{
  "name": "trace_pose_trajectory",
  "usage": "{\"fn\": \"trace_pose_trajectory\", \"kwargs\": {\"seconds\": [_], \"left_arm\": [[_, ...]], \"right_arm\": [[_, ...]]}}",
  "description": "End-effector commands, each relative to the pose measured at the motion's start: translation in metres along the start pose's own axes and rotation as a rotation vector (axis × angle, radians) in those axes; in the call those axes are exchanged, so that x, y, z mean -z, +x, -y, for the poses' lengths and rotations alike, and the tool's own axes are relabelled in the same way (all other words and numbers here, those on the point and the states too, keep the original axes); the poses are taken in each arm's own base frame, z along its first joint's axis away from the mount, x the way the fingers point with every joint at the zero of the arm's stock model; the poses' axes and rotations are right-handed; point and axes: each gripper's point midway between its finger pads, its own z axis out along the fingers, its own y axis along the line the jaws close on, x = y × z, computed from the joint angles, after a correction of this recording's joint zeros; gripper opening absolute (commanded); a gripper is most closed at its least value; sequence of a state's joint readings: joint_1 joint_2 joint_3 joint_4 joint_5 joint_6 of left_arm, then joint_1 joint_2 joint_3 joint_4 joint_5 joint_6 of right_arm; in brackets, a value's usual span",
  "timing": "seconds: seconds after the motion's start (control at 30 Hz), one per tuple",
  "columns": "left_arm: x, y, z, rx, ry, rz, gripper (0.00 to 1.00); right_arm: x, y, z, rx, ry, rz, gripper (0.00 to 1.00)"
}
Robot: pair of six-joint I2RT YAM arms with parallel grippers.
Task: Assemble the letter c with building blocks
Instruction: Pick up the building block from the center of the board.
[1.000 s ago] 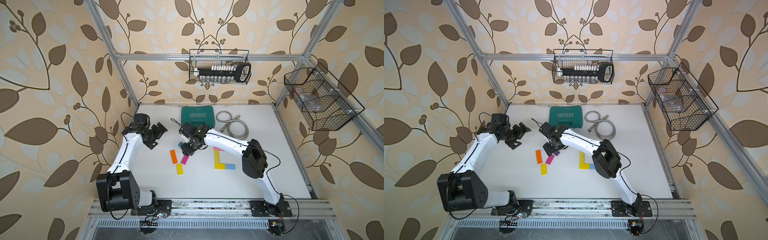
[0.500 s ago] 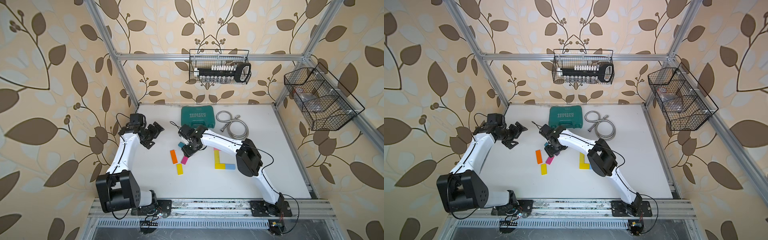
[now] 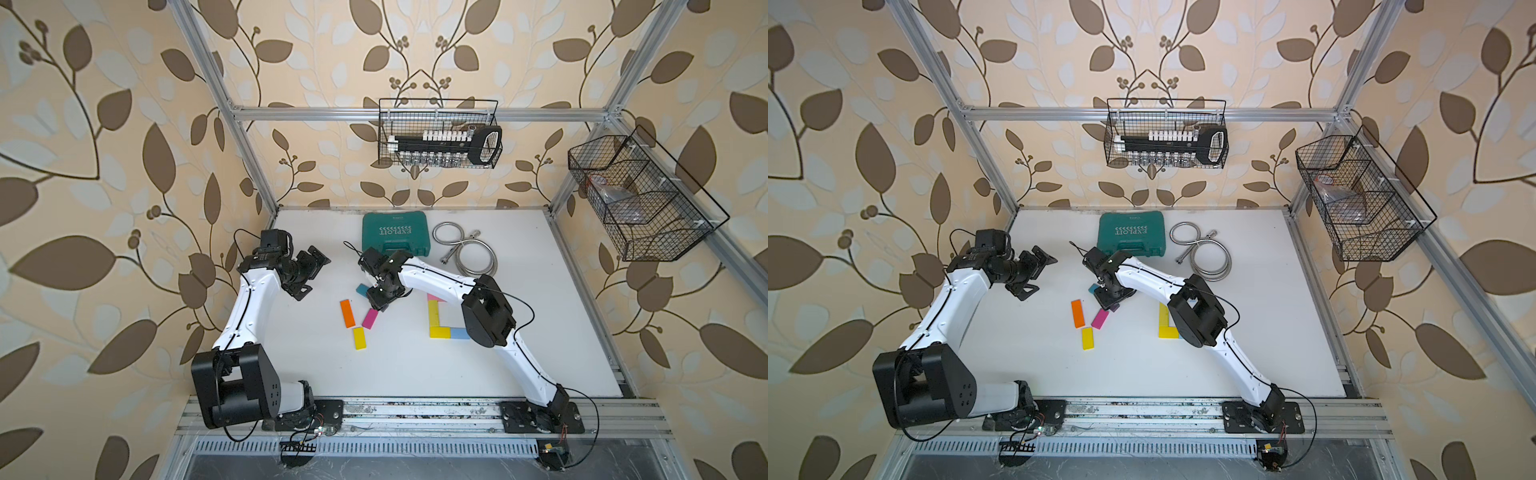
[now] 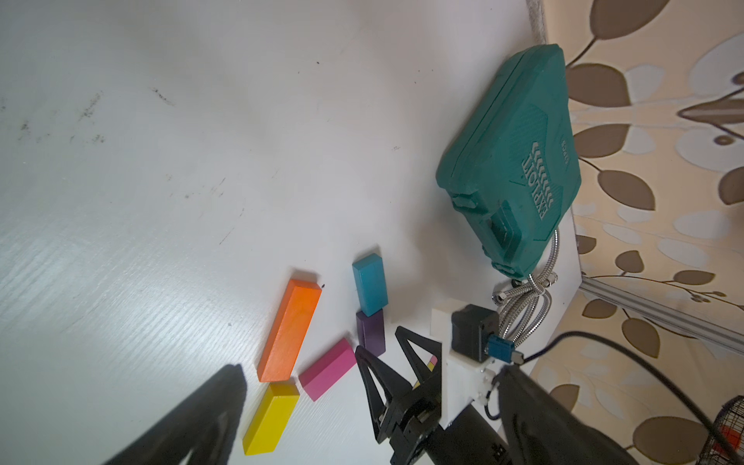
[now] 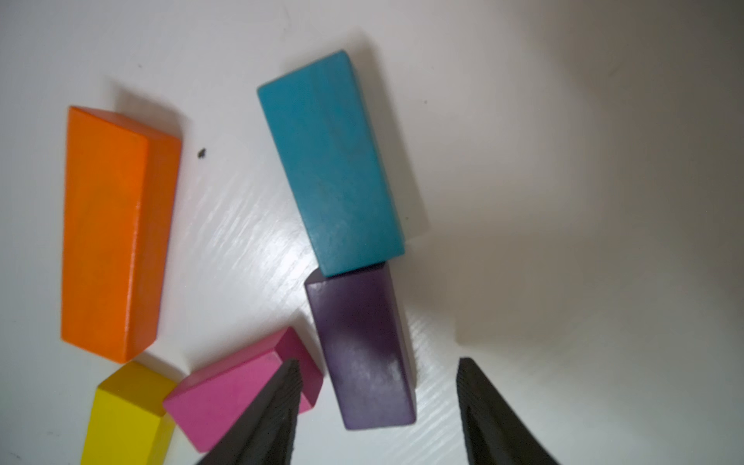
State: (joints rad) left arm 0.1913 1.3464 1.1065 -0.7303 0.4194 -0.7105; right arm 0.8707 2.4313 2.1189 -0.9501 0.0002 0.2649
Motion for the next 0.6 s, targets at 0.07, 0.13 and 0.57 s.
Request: {"fn": "trace_pose_trajectory", "kwargs": {"seconds": [0.07,0.13,0.57], "left_arm": [[0.007,0.001,0.006,-0.011,0.038,0.011,0.99],[0.007,0.001,0.006,-0.012,0.042,0.01,0.99],[0.013,0.006,0.017,-0.016,0.101,-0.002,0.99]], "right_arm": [[-0.014,0.003,0.0,0.005,0.003,-0.039,0.53],[-0.016,0.004,-0.002,0.01,-0.002,-0.045,0.48],[0.084,0.014,-0.001,-0.272,-0.162,0.078,0.0]]}}
